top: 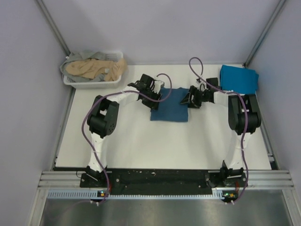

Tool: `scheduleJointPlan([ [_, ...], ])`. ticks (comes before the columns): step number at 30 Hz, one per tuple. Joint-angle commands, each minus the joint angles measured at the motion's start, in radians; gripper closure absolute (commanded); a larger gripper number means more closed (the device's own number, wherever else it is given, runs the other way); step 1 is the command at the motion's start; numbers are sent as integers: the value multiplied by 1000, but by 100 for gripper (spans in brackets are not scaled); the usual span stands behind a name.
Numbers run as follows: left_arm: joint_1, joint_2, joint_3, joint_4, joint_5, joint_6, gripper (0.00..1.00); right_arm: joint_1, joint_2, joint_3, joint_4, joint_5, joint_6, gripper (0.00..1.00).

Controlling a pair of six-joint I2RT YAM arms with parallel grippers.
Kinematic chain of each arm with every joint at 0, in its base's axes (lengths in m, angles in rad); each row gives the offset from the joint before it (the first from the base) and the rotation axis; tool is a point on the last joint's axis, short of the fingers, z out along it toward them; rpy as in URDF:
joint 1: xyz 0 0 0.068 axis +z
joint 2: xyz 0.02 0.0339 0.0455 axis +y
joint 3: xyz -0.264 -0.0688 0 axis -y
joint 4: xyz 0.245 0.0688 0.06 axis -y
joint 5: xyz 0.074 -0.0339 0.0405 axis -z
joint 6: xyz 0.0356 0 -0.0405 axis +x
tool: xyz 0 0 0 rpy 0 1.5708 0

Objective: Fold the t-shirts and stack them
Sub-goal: Put the neatly folded tshirt into the corner of the board with the right arm

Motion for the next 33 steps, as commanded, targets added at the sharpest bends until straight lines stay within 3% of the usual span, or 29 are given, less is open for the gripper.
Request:
scheduleJointPlan([
  [1, 2, 17, 39, -13, 0, -10, 47, -31, 68, -74, 187, -112, 136, 51],
  [5, 3, 29, 58, -26, -15, -4, 47, -67, 90, -97, 287, -173, 222, 85],
  [8, 5, 33, 62, -30, -16, -1, 47, -71, 81, -90, 281, -182, 209, 100],
  [12, 6, 22, 77, -45, -5, 10, 46, -71, 62, -64, 237, -196, 171, 100],
  [15, 16, -33, 97, -65, 21, 39, 43, -71, 35, -15, 107, -144, 80, 100],
  [19, 49, -145, 101, -79, 40, 91, 16, -71, 10, 81, -84, -40, -52, 100],
  [20, 60, -167, 101, -85, 32, 104, 14, -69, 9, 125, -143, -11, -98, 100],
  [21, 72, -194, 101, -91, 21, 120, 2, -69, 9, 163, -191, 24, -150, 100],
  [28, 167, -335, 23, -89, -84, 202, 1, -71, 35, 430, -533, 297, -372, 100],
  [33, 233, -369, -24, -88, -77, 214, 1, -72, 107, 668, -711, 551, -475, 100],
])
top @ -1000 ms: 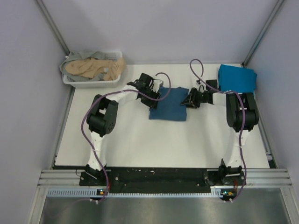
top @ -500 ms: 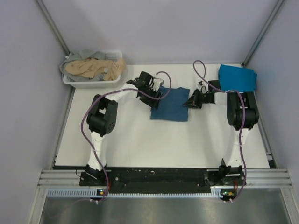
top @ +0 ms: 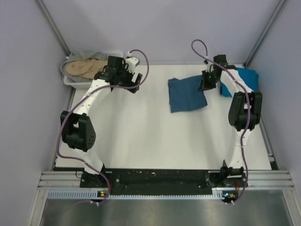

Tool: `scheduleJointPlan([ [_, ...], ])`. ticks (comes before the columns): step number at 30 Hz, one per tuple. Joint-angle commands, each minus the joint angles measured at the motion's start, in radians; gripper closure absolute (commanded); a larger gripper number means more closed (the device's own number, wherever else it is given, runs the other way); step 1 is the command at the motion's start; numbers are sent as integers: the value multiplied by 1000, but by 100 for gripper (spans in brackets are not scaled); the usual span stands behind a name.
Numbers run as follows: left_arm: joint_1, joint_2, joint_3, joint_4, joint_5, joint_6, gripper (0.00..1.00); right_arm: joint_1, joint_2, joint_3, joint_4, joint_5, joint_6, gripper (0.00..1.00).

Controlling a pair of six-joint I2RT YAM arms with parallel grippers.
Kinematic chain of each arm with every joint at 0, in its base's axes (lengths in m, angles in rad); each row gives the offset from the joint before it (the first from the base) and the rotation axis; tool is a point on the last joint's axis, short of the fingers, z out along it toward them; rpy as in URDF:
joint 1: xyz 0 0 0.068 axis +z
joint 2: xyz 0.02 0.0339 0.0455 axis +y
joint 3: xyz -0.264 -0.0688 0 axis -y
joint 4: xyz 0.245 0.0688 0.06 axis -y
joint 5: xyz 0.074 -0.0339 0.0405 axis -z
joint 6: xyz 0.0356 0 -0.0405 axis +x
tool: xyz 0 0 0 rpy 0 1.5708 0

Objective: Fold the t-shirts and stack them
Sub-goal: Put the neatly folded tshirt into the corner of the board with the right arm

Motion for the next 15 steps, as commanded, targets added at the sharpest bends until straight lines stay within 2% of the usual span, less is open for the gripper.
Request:
scheduleJointPlan([
  [1, 43, -26, -53, 3, -13, 33, 1, -4, 40, 223, -209, 278, -156, 100],
  [7, 63, -36, -101, 22, -7, 35, 1, -7, 94, 427, -277, 487, -226, 100],
  [15, 81, -36, -115, 26, -7, 33, 1, -12, 127, 582, -275, 729, -381, 100],
])
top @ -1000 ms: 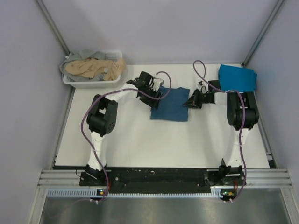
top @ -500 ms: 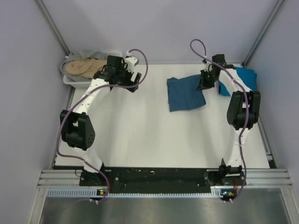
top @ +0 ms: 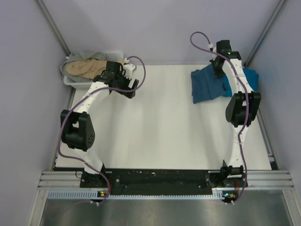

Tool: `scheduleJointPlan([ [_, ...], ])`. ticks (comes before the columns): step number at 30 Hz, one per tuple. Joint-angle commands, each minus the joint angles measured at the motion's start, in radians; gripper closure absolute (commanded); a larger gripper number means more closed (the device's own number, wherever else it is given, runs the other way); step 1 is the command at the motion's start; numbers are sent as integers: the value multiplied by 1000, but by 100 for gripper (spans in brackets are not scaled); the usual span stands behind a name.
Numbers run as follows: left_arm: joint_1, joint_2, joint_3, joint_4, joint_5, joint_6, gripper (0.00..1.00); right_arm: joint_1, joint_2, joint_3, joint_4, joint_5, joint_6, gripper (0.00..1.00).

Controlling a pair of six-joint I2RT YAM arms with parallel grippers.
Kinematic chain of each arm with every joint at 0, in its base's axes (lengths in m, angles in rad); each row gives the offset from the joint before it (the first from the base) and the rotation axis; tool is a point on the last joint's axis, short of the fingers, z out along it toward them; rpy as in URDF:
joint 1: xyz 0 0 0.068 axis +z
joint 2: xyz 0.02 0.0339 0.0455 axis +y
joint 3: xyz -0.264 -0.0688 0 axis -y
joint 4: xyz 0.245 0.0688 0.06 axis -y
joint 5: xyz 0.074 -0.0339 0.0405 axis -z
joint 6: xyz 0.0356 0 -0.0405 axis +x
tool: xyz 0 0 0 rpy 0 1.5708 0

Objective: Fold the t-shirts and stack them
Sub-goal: Put the neatly folded tshirt into the corner of the board with the right arm

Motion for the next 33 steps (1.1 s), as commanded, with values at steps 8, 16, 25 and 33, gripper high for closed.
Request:
scheduleJointPlan([
  [8, 19, -25, -24, 41, -2, 20, 1, -38, 13, 220, -2, 265, -214, 100],
  [16, 21, -17, -16, 42, -2, 19, 1, -84, -36, 253, 10, 299, -263, 100],
  [25, 21, -13, -19, 49, -10, 25, 1, -99, -85, 264, 43, 264, -283, 100],
  [33, 22, -13, -22, 47, -17, 28, 1, -151, -58, 260, 69, 241, -268, 100],
])
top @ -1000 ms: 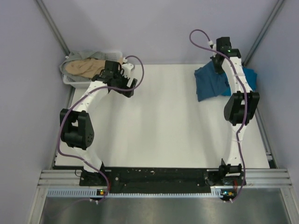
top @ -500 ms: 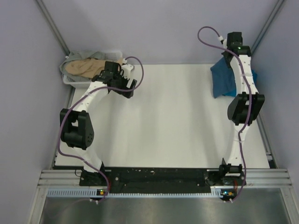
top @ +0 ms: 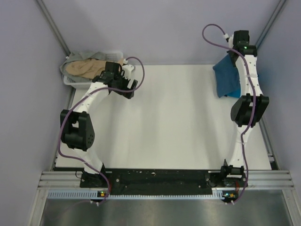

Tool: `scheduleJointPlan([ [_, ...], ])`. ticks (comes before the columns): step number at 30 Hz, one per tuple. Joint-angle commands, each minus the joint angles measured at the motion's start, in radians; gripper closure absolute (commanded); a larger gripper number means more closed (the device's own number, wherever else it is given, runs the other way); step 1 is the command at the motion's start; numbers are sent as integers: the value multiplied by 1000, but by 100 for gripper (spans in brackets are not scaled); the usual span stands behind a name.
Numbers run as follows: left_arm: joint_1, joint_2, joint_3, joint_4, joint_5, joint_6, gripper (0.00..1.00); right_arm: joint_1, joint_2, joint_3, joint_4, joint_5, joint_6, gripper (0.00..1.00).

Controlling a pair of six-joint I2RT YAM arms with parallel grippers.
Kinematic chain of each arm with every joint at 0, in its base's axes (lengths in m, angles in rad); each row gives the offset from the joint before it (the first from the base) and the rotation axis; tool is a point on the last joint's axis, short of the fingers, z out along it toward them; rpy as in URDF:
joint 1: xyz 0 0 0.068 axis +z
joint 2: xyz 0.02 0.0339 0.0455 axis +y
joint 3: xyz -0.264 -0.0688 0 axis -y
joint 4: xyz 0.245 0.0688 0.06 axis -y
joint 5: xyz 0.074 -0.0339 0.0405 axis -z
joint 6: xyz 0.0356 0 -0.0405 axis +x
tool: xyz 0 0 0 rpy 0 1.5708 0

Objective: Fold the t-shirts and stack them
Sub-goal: Put the neatly folded tshirt into the corner of the board with the right arm

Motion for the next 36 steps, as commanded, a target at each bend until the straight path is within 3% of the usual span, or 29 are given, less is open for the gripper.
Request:
scheduleJointPlan([
  [1, 7, -11, -8, 37, -11, 18, 1, -68, -53, 50, 94, -5, 5, 100],
  [16, 6, -17, 16, -24, -67, 47, 1, -192, 124, -8, 234, -54, -35, 100],
  [21, 6, 9, 38, -44, -70, 46, 1, -211, 174, 0, 245, -7, -11, 100],
  [27, 6, 20, 41, -51, -60, 44, 1, -226, 191, 0, 262, 135, 25, 31],
  [28, 6, 21, 41, -50, -59, 46, 1, -228, 184, -3, 263, 147, 28, 25],
  [33, 6, 9, 32, -53, -62, 58, 1, -224, 86, -40, 263, 83, 72, 20],
  [36, 6, -3, 21, -47, -57, 60, 1, -206, -23, -129, 266, -90, 72, 23],
])
